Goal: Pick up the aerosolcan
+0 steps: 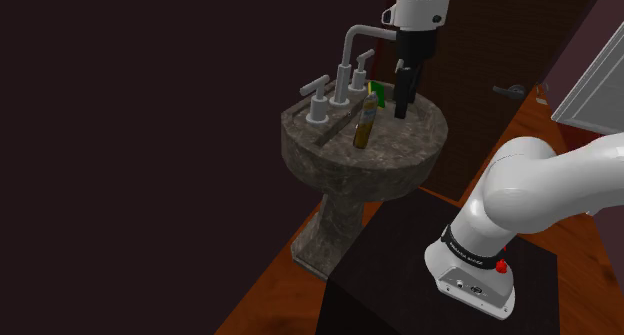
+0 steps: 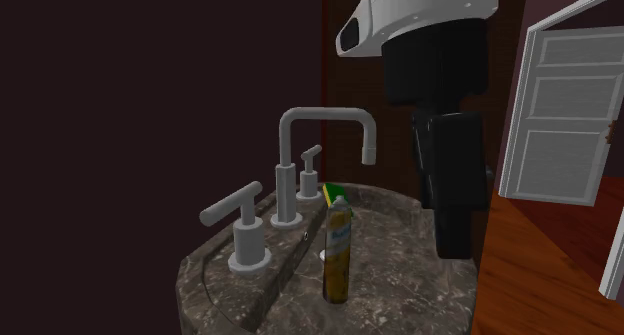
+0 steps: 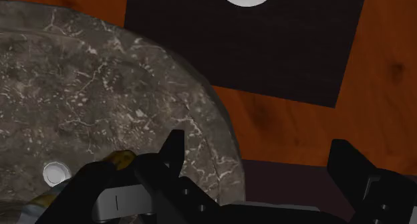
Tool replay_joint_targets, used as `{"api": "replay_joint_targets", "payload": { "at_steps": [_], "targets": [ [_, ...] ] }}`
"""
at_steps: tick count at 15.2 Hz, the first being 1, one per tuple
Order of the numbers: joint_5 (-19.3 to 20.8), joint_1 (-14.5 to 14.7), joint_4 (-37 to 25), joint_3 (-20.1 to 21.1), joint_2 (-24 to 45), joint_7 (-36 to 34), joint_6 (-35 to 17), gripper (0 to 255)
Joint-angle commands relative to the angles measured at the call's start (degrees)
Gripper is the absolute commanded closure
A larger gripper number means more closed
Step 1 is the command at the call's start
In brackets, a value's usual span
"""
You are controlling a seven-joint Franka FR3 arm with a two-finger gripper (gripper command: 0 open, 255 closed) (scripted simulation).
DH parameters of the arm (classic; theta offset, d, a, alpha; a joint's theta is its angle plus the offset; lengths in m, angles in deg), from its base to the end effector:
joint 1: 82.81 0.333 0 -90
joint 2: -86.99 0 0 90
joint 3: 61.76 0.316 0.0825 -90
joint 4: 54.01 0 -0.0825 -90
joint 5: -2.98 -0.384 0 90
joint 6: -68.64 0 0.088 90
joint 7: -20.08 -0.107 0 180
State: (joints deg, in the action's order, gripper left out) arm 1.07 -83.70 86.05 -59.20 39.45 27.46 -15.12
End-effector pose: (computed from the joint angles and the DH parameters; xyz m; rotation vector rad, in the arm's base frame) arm 0.2804 0.0152 0.5532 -3.1154 -0.2215 0.2395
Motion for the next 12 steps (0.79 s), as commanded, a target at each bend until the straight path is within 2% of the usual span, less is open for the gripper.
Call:
{"api": "replay_joint_targets", "payload": {
  "at_steps": [1,12],
  "targets": [
    [0.0,0.0,0.0,0.0,0.0,0.0,0.0,0],
    [3.4,-8.5,-5.0,-5.2,17.1,-6.2,-15.5,0]
  ]
}}
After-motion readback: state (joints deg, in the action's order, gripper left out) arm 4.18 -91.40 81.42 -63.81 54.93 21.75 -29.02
